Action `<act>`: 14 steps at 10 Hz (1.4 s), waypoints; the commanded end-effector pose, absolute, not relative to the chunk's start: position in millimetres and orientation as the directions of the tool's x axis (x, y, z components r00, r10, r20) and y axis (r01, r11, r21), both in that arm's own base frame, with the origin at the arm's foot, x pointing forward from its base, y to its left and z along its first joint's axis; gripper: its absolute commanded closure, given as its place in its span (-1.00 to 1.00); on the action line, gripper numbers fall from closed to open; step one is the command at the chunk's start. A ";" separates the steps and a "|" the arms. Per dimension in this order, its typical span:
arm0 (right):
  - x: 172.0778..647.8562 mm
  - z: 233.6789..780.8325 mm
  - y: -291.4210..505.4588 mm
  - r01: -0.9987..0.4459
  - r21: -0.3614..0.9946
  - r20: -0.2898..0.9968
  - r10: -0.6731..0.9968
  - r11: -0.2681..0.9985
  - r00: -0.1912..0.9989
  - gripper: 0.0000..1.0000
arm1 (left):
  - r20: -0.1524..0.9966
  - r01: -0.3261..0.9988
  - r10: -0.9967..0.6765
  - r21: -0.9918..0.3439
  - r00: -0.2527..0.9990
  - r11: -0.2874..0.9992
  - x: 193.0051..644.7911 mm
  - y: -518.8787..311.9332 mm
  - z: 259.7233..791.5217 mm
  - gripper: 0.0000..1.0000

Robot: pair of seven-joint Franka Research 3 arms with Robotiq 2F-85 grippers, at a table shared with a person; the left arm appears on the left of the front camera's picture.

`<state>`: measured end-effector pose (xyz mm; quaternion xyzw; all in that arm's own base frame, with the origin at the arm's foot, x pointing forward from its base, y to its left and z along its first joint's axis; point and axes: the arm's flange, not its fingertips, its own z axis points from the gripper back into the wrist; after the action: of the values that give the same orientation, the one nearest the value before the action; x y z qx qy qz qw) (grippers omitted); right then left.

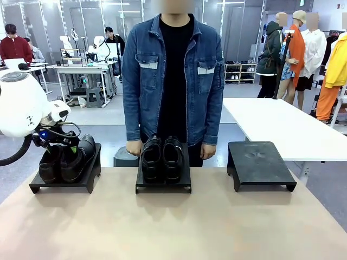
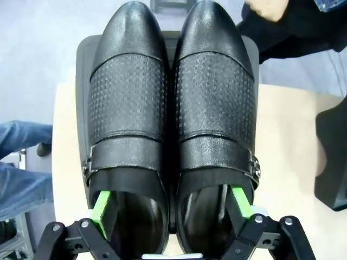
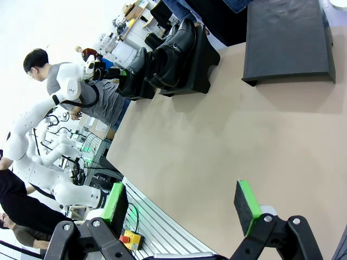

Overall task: Place the shoes on the stand as instructed by the person.
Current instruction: Pick up another pair of Shoes and place it on the Shoes Stand indicated by the person.

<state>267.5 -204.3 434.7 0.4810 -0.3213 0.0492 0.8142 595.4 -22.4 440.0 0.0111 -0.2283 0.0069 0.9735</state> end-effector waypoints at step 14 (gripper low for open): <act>268.1 435.2 -205.6 -0.411 0.744 0.589 -0.228 0.526 0.775 -1.00 | 0.058 0.022 0.103 -0.947 0.993 0.321 336.1 189.3 436.9 -1.00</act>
<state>268.1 -203.7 434.5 0.4809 -0.3201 0.0497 0.8147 344.9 181.0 447.3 -0.5461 -0.0680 0.0494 0.8335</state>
